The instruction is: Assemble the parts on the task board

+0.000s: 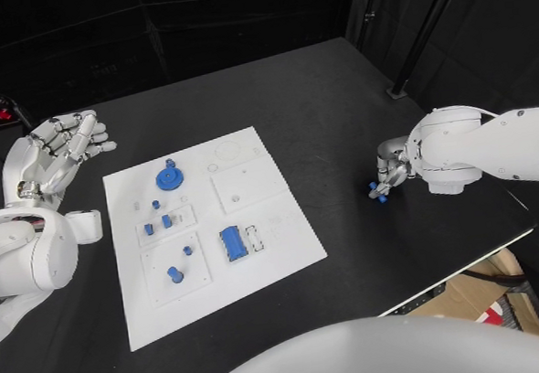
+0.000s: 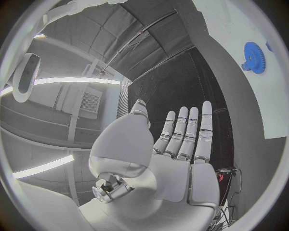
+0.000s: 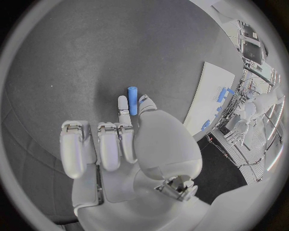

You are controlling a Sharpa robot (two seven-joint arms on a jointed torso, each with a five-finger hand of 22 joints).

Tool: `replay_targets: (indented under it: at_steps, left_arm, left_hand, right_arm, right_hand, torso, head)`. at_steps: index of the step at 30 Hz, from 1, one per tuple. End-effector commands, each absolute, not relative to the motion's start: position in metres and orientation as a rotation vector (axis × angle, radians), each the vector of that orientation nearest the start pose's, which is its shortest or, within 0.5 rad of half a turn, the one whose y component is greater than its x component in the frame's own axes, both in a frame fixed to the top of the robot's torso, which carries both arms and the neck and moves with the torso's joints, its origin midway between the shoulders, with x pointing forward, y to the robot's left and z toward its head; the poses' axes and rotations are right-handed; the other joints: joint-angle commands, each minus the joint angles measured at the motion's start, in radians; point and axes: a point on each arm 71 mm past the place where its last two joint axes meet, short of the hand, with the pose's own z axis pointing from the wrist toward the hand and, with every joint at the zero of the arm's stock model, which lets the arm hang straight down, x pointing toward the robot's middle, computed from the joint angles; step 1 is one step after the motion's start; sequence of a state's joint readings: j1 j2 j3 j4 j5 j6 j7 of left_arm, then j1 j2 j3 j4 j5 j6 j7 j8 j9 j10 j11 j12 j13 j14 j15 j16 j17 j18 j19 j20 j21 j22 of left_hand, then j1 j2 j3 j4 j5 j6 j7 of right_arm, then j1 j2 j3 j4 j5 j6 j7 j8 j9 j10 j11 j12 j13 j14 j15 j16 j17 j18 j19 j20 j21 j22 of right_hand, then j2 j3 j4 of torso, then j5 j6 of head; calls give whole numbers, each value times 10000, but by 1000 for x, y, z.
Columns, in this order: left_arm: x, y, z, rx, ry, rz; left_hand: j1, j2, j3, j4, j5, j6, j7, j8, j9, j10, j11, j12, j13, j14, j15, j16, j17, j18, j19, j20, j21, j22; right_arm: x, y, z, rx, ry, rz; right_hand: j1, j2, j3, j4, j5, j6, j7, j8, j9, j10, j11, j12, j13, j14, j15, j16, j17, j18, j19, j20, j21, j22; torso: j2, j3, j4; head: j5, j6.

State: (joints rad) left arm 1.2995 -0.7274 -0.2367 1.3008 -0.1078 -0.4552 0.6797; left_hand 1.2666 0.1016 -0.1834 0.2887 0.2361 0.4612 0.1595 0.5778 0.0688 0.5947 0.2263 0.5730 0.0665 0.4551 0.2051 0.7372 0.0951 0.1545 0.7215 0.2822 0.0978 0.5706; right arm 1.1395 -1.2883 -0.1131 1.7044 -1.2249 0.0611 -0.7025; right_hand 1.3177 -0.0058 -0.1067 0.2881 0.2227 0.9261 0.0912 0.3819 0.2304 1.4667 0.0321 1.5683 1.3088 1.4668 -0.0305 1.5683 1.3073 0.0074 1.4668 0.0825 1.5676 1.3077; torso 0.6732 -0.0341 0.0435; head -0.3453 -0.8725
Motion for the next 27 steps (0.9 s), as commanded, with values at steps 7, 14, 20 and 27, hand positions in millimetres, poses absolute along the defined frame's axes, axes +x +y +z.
replay_targets:
  at_steps: [7, 14, 20, 27]
  left_arm:
    - [522, 225, -183, -7440, 12236, -13826]
    - [522, 225, -183, -7442, 12240, -13826]
    - [522, 225, -183, -7442, 12243, -13832]
    - [522, 225, -183, -7448, 12242, -13820]
  left_hand:
    - [0, 98, -56, 22, 67, -54, 1099, 58, -15, -64, -22, 42, -17, -79, -4, 28, -10, 32, 78, 21, 46, -15]
    - [0, 98, -56, 22, 67, -54, 1099, 58, -15, -64, -22, 42, -17, -79, -4, 28, -10, 32, 78, 21, 46, -15]
    - [0, 98, -56, 22, 67, -54, 1099, 58, -15, -64, -22, 42, -17, -79, -4, 28, -10, 32, 78, 21, 46, -15]
    - [0, 98, -56, 22, 67, -54, 1099, 58, -15, -64, -22, 42, -17, -79, -4, 28, -10, 32, 78, 21, 46, -15]
  right_arm:
    - [386, -387, -254, 4335, 23196, -1511]
    - [387, -385, -257, 4337, 23228, -1536]
    - [387, -383, -261, 4300, 23315, -1536]
    - [388, -381, -261, 4334, 23082, -1306]
  right_hand:
    - [365, 216, 117, -112, 80, 82, -45, -458, -826, 1041, -80, 25, 2620, 1040, -68, 25, 2635, -74, 1040, -90, 32, 2631]
    - [893, 414, 337, -323, -102, 208, -79, -650, -916, 1041, -111, 25, 2620, 1040, -80, 25, 2635, -74, 1040, -101, 32, 2631]
    - [1373, 474, 907, -554, -1032, 279, -124, -866, -1013, 1041, -149, 25, 2620, 1040, -106, 25, 2635, -74, 1040, -128, 32, 2631]
    - [1448, -532, 3997, -551, -1703, 643, -154, -1102, -1121, 1041, -186, 25, 2620, 1040, -114, 25, 2635, -74, 1040, -160, 32, 2631]
  torso:
    - [-4, 1, 3]
    - [-5, -1, 10]
    - [-7, -4, 3]
    - [-2, -3, 1]
  head:
    - [10, -1]
    - [2, -1]
    - [-3, -1]
    - [10, -1]
